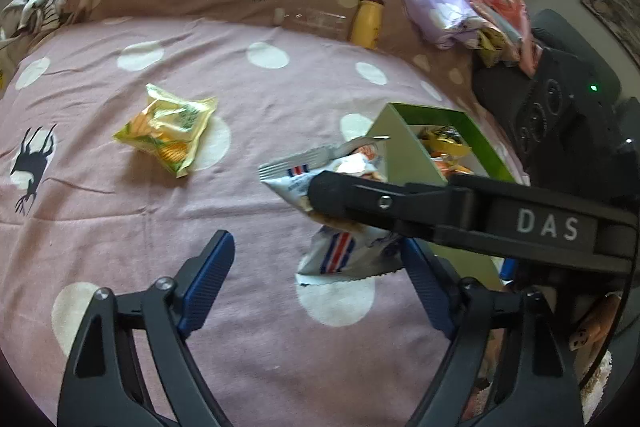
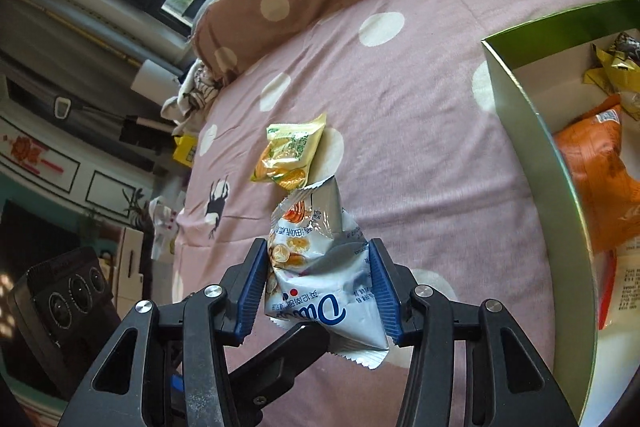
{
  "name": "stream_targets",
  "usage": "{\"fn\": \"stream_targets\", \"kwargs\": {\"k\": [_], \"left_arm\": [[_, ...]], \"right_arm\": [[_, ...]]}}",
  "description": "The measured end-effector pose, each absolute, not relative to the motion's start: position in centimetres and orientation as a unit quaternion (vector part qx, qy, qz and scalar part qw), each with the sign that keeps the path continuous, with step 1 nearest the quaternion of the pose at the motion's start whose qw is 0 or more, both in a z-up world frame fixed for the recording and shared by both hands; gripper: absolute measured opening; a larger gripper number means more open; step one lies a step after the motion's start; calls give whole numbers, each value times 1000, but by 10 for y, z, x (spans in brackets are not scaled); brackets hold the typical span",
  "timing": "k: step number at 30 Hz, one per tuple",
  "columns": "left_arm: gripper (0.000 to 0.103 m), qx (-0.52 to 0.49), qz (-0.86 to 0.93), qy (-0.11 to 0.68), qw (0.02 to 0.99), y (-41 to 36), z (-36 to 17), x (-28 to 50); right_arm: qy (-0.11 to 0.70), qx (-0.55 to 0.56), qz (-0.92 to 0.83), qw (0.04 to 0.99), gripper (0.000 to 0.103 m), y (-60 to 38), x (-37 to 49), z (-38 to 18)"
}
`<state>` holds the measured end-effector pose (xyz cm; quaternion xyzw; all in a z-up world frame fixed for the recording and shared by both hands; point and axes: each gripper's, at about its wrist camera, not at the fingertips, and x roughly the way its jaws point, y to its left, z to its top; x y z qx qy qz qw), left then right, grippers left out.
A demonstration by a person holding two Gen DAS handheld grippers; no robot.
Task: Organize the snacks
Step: 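Carry the wafer bag with the right tool and drop it into the box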
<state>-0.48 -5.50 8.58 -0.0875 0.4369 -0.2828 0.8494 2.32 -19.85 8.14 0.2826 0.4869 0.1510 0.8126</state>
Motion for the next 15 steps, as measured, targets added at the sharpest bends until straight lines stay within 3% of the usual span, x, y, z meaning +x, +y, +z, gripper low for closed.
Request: {"fn": "stream_targets", "kwargs": {"k": [4, 15], "left_arm": [[59, -93, -333, 399, 849, -72, 98, -11], [57, -77, -399, 351, 843, -128, 128, -13]], "right_arm": [[473, 295, 162, 815, 52, -206, 18, 91], [394, 320, 98, 856, 52, -266, -8, 126]]}}
